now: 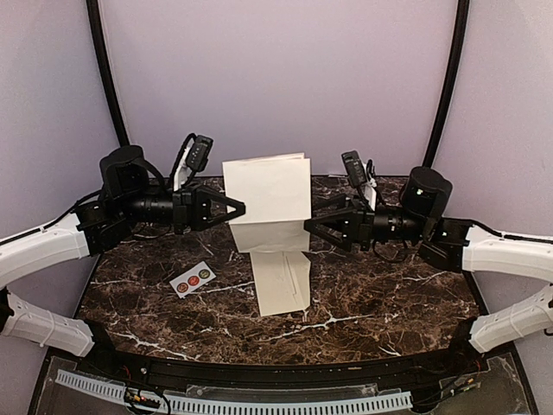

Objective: Place the letter into the envelope and seal it

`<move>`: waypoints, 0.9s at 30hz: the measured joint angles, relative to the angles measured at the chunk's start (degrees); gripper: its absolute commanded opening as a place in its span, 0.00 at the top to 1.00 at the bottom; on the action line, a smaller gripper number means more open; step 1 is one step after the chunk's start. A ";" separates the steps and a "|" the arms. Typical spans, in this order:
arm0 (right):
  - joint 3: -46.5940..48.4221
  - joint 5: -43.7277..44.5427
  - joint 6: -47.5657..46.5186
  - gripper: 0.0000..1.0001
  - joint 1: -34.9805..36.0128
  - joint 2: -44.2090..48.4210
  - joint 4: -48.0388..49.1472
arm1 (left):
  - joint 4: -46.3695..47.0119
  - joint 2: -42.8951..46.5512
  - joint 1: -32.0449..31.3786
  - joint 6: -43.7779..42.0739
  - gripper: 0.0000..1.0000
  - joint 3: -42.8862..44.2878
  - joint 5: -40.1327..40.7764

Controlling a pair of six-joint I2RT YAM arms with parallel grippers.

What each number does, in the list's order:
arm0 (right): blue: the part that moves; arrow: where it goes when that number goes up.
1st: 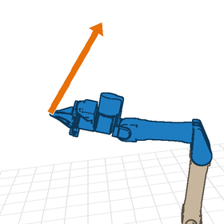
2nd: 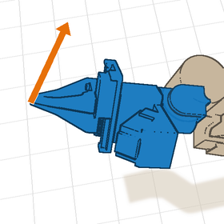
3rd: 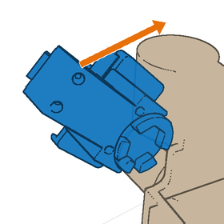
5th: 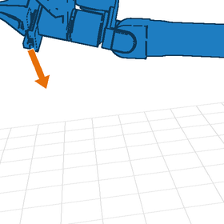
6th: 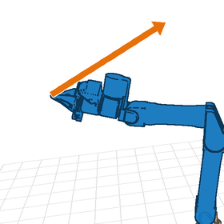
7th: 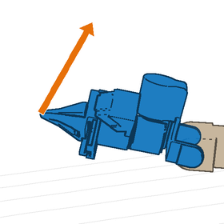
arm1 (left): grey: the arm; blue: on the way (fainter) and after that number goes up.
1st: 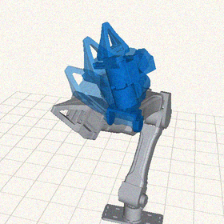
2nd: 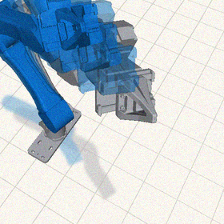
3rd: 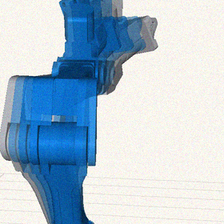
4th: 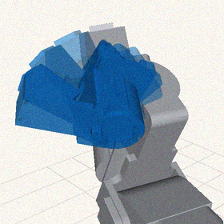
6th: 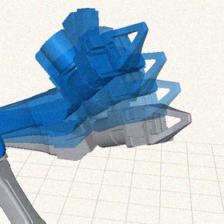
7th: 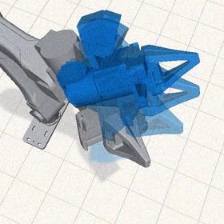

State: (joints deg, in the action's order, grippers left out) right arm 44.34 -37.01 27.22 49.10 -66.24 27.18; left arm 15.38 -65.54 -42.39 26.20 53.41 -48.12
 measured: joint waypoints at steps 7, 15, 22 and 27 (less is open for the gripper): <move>1.73 0.00 -1.42 0.58 1.11 -3.04 -1.25 | -0.02 -0.02 0.00 0.02 1.00 0.00 -0.02; 1.97 -0.09 -1.31 0.86 2.08 -4.33 -0.94 | -0.24 -1.14 0.00 0.02 1.00 0.00 -0.07; 2.16 -0.46 -0.33 1.00 2.51 -4.87 0.48 | -0.85 -1.79 0.00 -0.33 0.62 0.00 0.00; 1.90 0.37 2.89 1.00 2.54 -4.90 5.16 | -1.29 -1.90 0.00 -0.07 0.45 -0.17 -0.55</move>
State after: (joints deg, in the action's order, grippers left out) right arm 46.24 -36.64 30.11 51.64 -71.13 32.34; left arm 14.09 -67.44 -42.39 26.13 53.23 -48.66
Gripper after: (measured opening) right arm 0.003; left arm 0.506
